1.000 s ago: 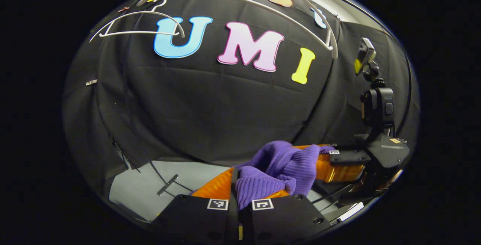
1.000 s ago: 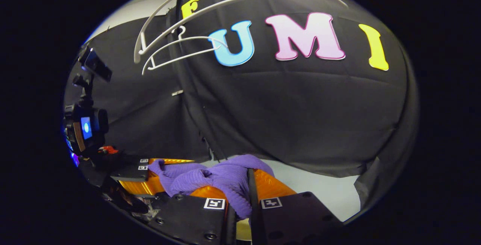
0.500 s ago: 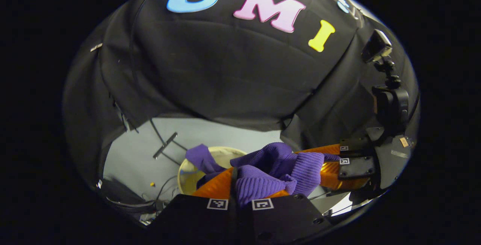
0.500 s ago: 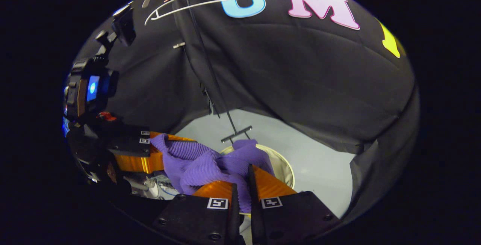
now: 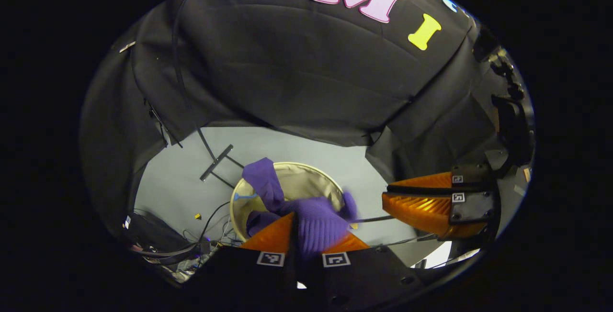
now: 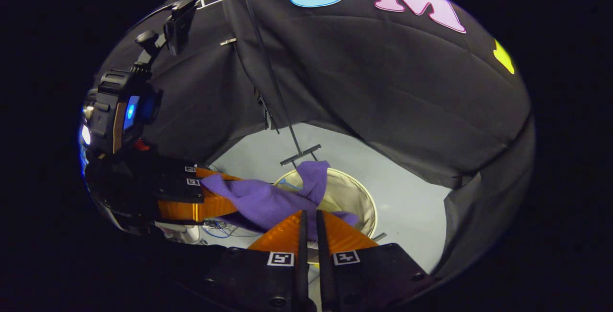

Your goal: Grasp the clothes on the hanger with both hands and then place them into the laundry hamper below.

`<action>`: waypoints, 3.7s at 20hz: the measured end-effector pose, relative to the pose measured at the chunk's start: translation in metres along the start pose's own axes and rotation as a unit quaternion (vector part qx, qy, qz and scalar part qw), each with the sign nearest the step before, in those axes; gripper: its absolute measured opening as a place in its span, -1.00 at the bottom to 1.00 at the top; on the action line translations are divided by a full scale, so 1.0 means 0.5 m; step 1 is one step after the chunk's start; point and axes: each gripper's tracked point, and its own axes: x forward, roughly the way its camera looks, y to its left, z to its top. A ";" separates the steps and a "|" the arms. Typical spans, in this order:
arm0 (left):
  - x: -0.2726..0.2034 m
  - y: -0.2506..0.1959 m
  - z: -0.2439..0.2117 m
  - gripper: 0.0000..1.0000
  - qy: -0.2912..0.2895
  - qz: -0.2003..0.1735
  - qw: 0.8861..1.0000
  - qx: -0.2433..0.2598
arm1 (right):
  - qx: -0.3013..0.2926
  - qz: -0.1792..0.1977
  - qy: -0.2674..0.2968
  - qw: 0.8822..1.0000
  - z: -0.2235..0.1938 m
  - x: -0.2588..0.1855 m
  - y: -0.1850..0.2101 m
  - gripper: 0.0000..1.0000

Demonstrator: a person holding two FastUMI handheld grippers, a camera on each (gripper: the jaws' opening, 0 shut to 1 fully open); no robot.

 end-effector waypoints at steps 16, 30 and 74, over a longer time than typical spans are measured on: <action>-0.009 0.001 0.021 -0.05 -0.022 -0.002 1.000 0.019 | 0.016 -0.016 -0.008 1.000 -0.006 -0.012 -0.052 -0.70; -0.194 -0.001 0.055 0.91 -0.119 -0.032 0.989 0.079 | 0.023 -0.096 -0.125 0.987 0.040 -0.162 0.007 1.00; -1.059 -0.046 0.105 0.90 -0.544 -0.042 0.823 0.154 | 0.013 -0.215 -0.530 0.820 0.235 -0.865 0.467 0.95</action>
